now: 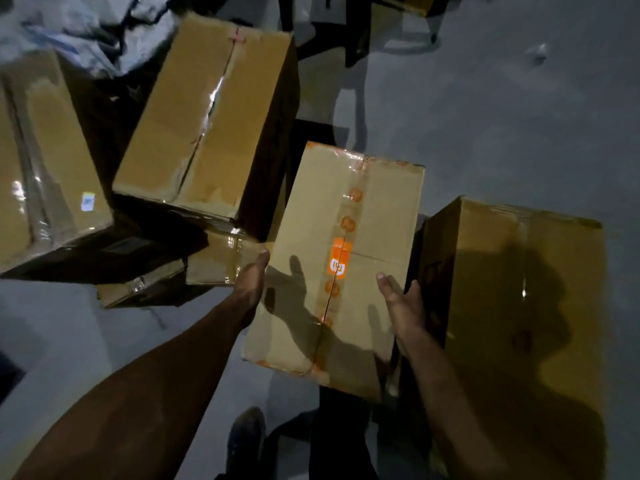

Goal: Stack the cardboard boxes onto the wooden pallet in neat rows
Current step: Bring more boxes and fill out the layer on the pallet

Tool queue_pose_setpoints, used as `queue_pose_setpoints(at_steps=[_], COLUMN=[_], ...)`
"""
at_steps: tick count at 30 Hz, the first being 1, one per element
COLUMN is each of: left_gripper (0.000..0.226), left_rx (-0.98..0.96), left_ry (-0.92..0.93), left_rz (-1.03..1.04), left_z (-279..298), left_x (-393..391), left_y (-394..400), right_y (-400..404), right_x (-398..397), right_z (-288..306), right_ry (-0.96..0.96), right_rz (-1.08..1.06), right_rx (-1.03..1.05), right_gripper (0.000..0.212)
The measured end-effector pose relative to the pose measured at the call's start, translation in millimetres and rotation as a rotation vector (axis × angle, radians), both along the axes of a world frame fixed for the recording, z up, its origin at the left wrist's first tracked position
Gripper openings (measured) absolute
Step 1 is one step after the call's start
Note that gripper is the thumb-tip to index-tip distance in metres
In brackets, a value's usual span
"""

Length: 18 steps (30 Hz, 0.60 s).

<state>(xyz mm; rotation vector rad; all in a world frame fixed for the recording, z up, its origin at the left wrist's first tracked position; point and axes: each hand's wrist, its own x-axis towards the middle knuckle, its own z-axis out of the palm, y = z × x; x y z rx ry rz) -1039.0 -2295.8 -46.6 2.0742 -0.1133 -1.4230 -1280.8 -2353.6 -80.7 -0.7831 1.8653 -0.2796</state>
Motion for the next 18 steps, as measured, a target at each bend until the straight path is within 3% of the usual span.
queue_pose_setpoints(at_steps=[5, 6, 9, 10, 12, 14, 16, 18], left_gripper=[0.068, 0.067, 0.067, 0.070, 0.082, 0.100, 0.120, 0.104], left_rx=[0.069, 0.080, 0.102, 0.109, 0.114, 0.115, 0.130, 0.135], left_ry=[0.083, 0.076, 0.064, 0.056, 0.028, -0.010, -0.061, -0.096], left_rz=[0.012, 0.011, -0.005, -0.006, -0.007, -0.027, -0.042, -0.074], left_z=[-49.3, -55.2, -70.9, -76.0, -87.3, -94.1, -95.4, -86.6], left_x=[9.2, 8.9, 9.0, 9.9, 13.2, 15.6, 17.0, 14.5], left_y=[-27.3, -32.2, -37.2, -36.5, -32.9, -30.1, -27.6, -20.8], right_y=[-24.2, -23.9, -16.7, -14.9, -16.8, -19.0, -17.0, -12.5], right_x=[5.8, 5.9, -5.7, -8.9, -3.0, 3.6, 7.9, 10.5], right_z=[-46.2, -58.4, -105.2, -116.9, -103.4, -88.9, -78.2, -64.1], right_ry=[-0.038, -0.039, 0.025, -0.003, -0.041, 0.009, 0.015, 0.004], right_rz=[-0.130, -0.142, -0.181, -0.177, -0.169, -0.246, -0.238, -0.220], right_rx=[-0.010, -0.011, -0.034, -0.010, 0.011, -0.038, -0.072, -0.065], right_gripper=[0.068, 0.070, 0.109, 0.104, 0.088, 0.092, 0.079, 0.066])
